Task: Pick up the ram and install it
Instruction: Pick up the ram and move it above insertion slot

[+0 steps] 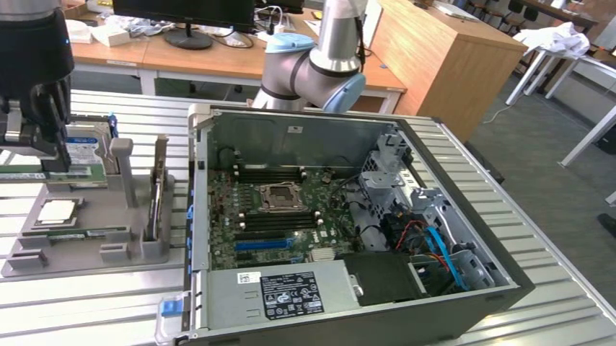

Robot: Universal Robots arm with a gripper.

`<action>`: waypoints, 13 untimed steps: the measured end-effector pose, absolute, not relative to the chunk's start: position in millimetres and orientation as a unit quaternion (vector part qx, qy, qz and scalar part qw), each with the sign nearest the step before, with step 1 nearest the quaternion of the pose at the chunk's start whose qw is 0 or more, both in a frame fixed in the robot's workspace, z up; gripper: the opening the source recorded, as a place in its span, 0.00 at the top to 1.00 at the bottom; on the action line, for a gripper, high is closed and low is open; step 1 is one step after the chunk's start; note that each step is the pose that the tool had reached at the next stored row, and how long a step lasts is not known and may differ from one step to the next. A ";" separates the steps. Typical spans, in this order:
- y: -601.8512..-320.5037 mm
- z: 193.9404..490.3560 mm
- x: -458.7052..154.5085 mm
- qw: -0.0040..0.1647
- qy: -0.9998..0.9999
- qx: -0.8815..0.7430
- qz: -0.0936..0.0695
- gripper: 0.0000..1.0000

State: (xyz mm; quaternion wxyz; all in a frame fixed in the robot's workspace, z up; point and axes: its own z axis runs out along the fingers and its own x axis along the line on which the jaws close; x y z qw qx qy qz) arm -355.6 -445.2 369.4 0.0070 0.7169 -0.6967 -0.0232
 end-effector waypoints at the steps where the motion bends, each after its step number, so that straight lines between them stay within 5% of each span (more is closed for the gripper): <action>1: -445.2 370.9 -355.5 0.007 -0.697 0.717 -0.023 0.89; 13: -445.2 392.2 -355.4 0.007 -0.697 0.717 -0.023 0.89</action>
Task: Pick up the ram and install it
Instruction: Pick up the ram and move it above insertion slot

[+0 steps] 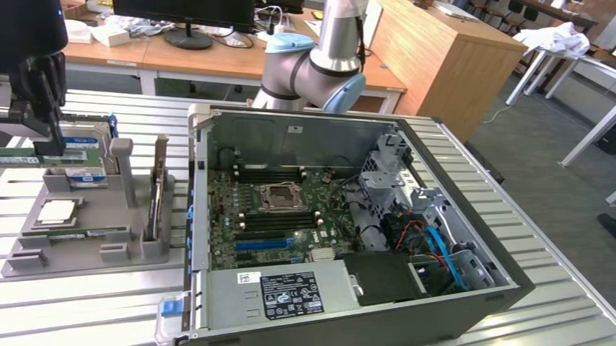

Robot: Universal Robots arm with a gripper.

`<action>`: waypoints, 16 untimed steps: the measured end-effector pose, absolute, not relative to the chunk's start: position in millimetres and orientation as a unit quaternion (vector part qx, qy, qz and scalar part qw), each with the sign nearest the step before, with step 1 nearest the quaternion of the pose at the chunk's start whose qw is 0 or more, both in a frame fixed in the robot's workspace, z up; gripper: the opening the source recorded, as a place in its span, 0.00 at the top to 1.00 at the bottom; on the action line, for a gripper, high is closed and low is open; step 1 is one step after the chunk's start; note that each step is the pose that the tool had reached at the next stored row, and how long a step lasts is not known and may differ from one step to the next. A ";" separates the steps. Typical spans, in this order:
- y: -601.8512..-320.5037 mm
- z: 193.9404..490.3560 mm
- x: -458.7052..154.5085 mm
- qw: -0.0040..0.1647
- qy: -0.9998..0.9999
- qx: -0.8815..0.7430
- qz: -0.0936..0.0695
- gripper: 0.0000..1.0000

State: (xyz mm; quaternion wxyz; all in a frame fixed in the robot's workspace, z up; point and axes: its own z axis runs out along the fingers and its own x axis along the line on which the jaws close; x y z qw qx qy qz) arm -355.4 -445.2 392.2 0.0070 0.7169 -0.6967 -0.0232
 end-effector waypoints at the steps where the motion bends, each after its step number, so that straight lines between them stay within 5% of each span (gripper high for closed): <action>1: -445.2 393.0 -355.4 0.007 -0.697 0.717 -0.023 0.89; 16: -445.2 393.2 -350.3 0.007 -0.697 0.717 -0.023 0.89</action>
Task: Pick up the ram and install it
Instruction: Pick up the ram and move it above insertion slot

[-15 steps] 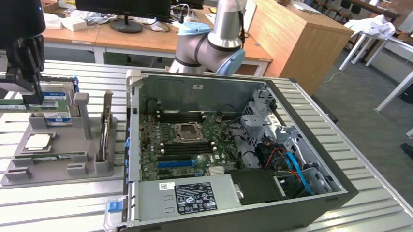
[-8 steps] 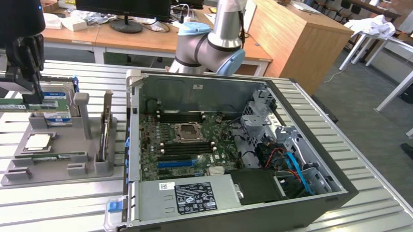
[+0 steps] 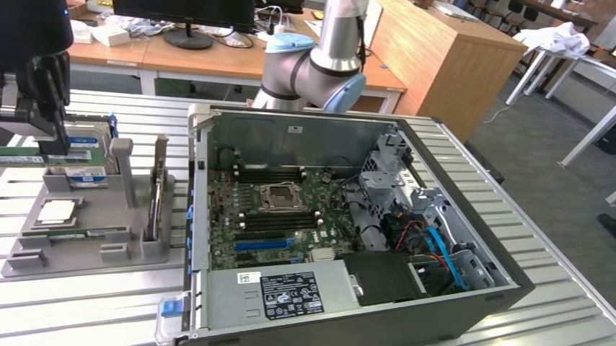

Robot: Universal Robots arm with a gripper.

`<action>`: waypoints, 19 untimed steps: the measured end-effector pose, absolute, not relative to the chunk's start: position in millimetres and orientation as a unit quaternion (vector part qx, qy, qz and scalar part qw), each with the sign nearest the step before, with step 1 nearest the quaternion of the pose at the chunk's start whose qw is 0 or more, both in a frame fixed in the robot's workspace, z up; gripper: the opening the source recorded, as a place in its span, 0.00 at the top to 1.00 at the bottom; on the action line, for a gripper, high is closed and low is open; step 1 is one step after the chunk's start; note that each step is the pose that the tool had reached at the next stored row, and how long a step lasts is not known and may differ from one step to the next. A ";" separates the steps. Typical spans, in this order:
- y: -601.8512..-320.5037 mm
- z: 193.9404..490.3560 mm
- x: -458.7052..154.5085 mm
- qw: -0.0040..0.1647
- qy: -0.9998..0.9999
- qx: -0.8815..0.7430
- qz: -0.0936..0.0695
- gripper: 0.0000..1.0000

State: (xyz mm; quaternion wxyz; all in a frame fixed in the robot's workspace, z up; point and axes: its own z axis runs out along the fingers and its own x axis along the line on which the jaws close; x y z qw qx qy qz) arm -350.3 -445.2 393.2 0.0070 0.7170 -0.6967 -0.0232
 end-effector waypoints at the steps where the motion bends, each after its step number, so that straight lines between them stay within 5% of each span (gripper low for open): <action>1: -445.2 393.2 -348.9 0.007 -0.697 0.717 -0.023 0.89; 19: -445.2 393.1 -307.1 0.007 -0.697 0.717 -0.024 0.89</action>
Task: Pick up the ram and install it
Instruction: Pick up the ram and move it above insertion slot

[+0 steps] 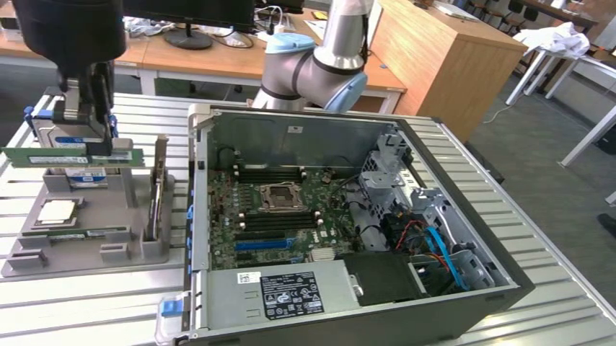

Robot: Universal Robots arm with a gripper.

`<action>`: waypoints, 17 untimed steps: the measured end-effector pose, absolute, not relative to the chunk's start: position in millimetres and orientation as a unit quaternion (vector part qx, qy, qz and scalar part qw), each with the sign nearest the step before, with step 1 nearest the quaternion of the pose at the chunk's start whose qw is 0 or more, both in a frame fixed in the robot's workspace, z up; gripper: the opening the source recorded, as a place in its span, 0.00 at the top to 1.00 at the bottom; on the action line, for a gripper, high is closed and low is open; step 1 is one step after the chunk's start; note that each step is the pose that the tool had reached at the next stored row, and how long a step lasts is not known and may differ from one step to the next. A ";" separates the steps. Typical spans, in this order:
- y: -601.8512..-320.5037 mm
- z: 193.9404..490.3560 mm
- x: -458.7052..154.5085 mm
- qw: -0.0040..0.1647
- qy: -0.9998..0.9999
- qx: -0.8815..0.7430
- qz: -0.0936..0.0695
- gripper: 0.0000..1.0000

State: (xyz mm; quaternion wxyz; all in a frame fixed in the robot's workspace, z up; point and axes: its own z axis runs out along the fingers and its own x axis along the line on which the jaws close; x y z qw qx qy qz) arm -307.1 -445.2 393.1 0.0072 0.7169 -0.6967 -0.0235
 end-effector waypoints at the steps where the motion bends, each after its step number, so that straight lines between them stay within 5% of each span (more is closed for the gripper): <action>1: -445.2 393.1 -304.4 0.007 -0.697 0.717 -0.024 0.89; 17: -445.2 393.1 -258.5 0.008 -0.697 0.717 -0.024 0.89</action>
